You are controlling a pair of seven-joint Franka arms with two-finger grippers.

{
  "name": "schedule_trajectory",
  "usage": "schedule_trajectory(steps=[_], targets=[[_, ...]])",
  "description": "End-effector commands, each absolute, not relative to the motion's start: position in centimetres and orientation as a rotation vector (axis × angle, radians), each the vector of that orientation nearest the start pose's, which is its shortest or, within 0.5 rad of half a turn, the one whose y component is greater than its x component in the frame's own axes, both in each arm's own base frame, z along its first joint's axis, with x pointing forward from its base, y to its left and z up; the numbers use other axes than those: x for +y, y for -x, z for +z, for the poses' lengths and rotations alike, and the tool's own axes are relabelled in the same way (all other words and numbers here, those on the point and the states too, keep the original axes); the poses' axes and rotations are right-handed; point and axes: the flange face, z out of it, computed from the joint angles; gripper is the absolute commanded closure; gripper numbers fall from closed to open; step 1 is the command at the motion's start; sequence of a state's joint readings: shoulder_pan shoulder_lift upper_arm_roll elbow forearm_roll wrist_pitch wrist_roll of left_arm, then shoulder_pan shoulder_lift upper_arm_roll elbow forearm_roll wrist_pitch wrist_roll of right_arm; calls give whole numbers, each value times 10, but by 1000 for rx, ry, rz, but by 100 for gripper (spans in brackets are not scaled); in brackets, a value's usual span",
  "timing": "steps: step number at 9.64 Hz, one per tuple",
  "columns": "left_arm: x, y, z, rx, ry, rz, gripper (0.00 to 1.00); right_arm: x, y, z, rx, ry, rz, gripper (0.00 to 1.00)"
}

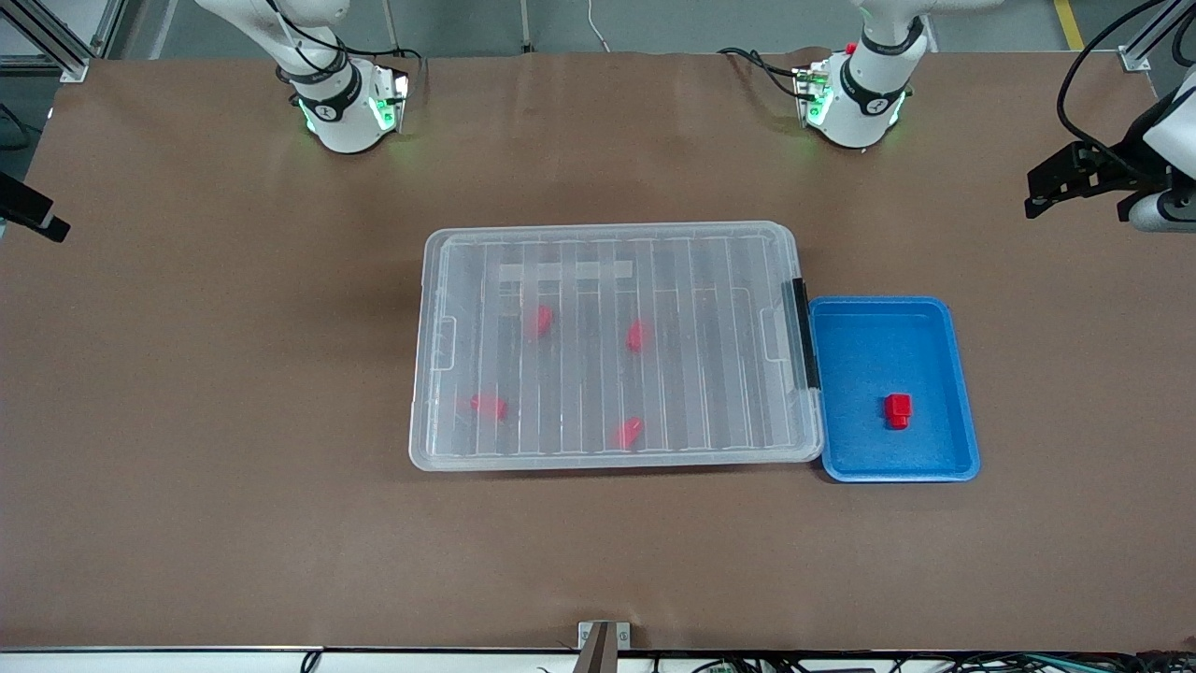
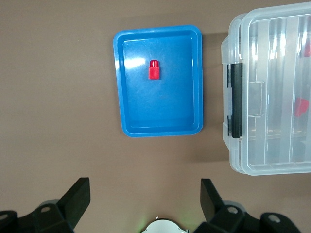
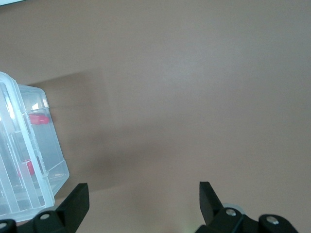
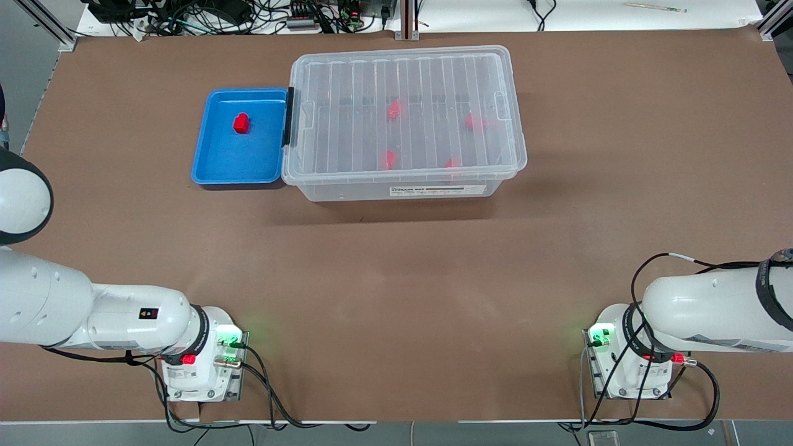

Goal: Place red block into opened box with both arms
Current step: 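Reach the left gripper toward the red block while the right gripper nears the lid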

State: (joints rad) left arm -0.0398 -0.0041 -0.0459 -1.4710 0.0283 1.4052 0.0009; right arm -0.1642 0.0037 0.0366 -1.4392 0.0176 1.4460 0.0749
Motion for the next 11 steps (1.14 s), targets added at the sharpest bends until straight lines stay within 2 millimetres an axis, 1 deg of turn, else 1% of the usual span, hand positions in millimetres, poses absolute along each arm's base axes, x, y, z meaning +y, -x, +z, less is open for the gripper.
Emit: schedule_trajectory(steps=[1, 2, 3, 4, 5, 6, 7, 8, 9, 10, 11], targets=[[-41, -536, 648, 145, 3086, 149, 0, -68, -536, 674, 311, 3122, -19, 0], [-41, -536, 649, 135, 3085, 144, 0, -66, -536, 673, 307, 3122, -12, 0], [-40, -544, 644, 145, 3087, 154, 0, -66, -536, 674, 296, 3128, -19, 0], [-38, -558, 639, 139, 3084, 154, 0, -71, -545, 658, 310, 3125, 28, 0], [-37, -566, 627, 113, 3089, 173, 0, -70, -554, 645, 299, 3116, 64, 0], [-39, -583, 604, 112, 3093, 159, 0, -43, -557, 639, 228, 3104, 92, 0], [-39, -595, 581, 116, 3090, 144, 0, -1, -563, 618, 136, 3104, 168, 0], [-40, -607, 549, 122, 3092, 135, 0, 25, -575, 588, 65, 3101, 240, 0], [-39, -613, 508, 126, 3092, 144, 0, 61, -587, 561, -28, 3097, 285, 0], [-41, -615, 464, 135, 3092, 170, 0, 92, -593, 542, -102, 3088, 309, 0], [-41, -613, 423, 142, 3097, 126, 0, 121, -597, 525, -159, 3083, 317, 0]])
